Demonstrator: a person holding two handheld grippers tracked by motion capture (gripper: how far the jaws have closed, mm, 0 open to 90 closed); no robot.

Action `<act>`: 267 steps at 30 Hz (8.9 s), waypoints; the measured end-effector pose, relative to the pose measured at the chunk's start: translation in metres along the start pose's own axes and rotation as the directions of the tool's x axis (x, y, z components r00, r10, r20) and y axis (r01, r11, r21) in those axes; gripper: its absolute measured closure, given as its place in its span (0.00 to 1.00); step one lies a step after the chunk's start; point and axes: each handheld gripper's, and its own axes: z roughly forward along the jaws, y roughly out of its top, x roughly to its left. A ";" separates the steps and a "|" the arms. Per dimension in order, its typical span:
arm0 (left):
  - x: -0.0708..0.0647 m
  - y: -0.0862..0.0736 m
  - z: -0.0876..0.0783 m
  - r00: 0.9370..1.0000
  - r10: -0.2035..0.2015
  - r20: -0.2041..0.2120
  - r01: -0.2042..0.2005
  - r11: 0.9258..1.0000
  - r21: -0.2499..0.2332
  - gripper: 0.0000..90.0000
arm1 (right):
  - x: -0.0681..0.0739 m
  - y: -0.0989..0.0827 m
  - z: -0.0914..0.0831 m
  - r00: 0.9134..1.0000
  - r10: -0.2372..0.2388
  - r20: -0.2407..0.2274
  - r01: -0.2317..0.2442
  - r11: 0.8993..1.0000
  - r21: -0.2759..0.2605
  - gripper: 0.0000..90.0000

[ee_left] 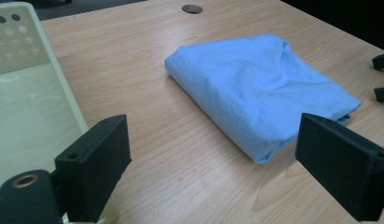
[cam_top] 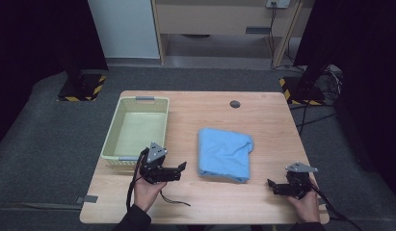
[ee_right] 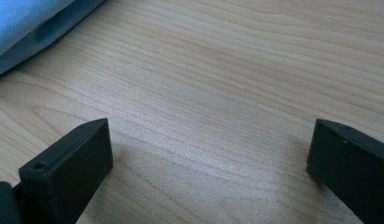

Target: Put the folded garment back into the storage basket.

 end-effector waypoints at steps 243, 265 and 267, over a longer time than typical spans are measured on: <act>0.137 0.032 -0.092 0.974 -0.062 -0.219 0.034 0.991 -0.132 0.80 | 0.003 0.004 0.004 1.000 -0.018 -0.018 0.018 1.000 -0.001 0.00; 0.148 0.011 -0.060 0.952 0.037 -0.304 -0.034 0.999 0.017 0.79 | 0.003 0.004 0.004 1.000 -0.018 -0.018 0.018 1.000 -0.001 0.00; 0.147 0.010 -0.055 0.956 0.041 -0.289 -0.035 0.999 0.026 0.79 | 0.003 0.004 0.004 1.000 -0.019 -0.019 0.019 1.000 -0.001 0.00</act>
